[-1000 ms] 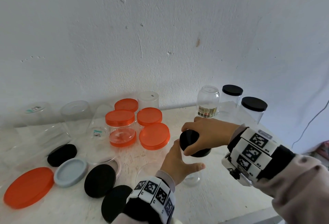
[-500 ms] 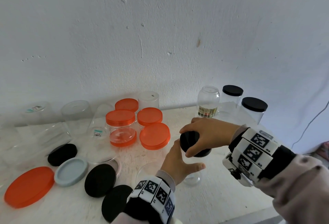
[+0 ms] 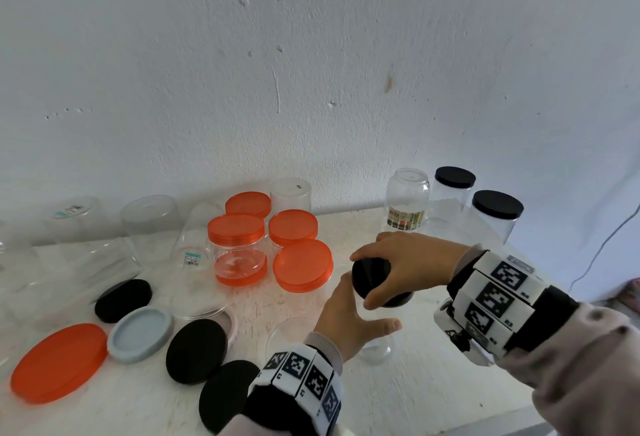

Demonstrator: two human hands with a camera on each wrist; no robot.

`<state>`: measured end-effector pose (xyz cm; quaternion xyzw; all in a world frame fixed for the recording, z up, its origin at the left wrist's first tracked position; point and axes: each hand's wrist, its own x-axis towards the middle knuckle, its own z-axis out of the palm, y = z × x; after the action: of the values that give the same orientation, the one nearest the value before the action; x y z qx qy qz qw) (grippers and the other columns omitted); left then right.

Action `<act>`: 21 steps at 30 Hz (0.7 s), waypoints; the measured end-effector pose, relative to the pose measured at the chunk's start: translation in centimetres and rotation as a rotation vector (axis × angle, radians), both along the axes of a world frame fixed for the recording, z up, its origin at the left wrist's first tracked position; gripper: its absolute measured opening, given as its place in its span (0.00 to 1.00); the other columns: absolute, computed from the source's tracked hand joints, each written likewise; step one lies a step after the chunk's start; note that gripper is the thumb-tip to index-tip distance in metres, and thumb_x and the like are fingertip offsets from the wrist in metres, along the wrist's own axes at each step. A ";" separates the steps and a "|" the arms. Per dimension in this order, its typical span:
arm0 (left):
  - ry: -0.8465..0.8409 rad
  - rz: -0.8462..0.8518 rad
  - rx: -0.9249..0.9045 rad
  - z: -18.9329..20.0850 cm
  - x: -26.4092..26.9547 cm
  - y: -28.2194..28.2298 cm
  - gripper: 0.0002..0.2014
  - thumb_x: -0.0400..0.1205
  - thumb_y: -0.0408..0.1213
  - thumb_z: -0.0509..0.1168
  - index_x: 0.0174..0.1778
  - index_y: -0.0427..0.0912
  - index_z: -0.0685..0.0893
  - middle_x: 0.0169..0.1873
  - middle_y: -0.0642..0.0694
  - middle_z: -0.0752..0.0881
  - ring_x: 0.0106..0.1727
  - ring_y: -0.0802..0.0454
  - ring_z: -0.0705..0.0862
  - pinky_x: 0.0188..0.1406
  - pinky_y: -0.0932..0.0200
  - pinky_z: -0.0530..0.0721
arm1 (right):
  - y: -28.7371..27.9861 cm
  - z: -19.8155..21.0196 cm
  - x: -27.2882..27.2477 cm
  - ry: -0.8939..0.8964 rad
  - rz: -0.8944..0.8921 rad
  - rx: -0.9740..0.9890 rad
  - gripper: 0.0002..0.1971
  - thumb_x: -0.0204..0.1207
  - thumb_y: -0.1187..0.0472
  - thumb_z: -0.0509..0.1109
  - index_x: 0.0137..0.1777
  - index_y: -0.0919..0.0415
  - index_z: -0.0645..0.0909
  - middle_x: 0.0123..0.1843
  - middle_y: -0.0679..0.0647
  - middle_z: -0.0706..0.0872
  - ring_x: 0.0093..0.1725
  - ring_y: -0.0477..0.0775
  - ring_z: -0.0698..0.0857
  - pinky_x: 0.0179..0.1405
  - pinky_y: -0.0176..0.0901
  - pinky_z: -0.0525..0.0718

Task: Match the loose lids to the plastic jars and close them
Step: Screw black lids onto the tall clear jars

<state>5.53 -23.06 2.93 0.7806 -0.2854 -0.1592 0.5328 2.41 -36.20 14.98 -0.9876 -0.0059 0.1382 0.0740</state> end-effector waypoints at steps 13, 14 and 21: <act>-0.013 0.004 0.000 0.0 -0.1 -0.1 0.42 0.66 0.51 0.80 0.73 0.51 0.67 0.64 0.56 0.78 0.64 0.58 0.77 0.62 0.65 0.75 | -0.1 0.2 -0.2 0.010 0.020 0.015 0.38 0.66 0.37 0.76 0.76 0.36 0.66 0.60 0.44 0.72 0.62 0.50 0.74 0.62 0.43 0.78; -0.004 0.002 -0.010 -0.1 -0.1 0.0 0.41 0.66 0.50 0.80 0.73 0.51 0.67 0.64 0.56 0.79 0.64 0.58 0.77 0.63 0.63 0.75 | 0.1 0.0 -0.2 -0.021 0.001 -0.011 0.38 0.66 0.33 0.74 0.76 0.37 0.67 0.57 0.44 0.72 0.60 0.50 0.75 0.60 0.43 0.79; -0.002 -0.001 -0.019 -0.1 -0.1 0.0 0.41 0.66 0.50 0.80 0.72 0.52 0.67 0.63 0.57 0.79 0.63 0.60 0.77 0.59 0.67 0.74 | -0.1 0.1 -0.3 0.046 -0.030 0.016 0.41 0.66 0.35 0.75 0.78 0.36 0.61 0.61 0.46 0.70 0.62 0.52 0.74 0.63 0.46 0.79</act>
<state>5.40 -23.09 2.82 0.7755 -0.2880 -0.1560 0.5397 2.15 -36.30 15.03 -0.9835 0.0095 0.1598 0.0839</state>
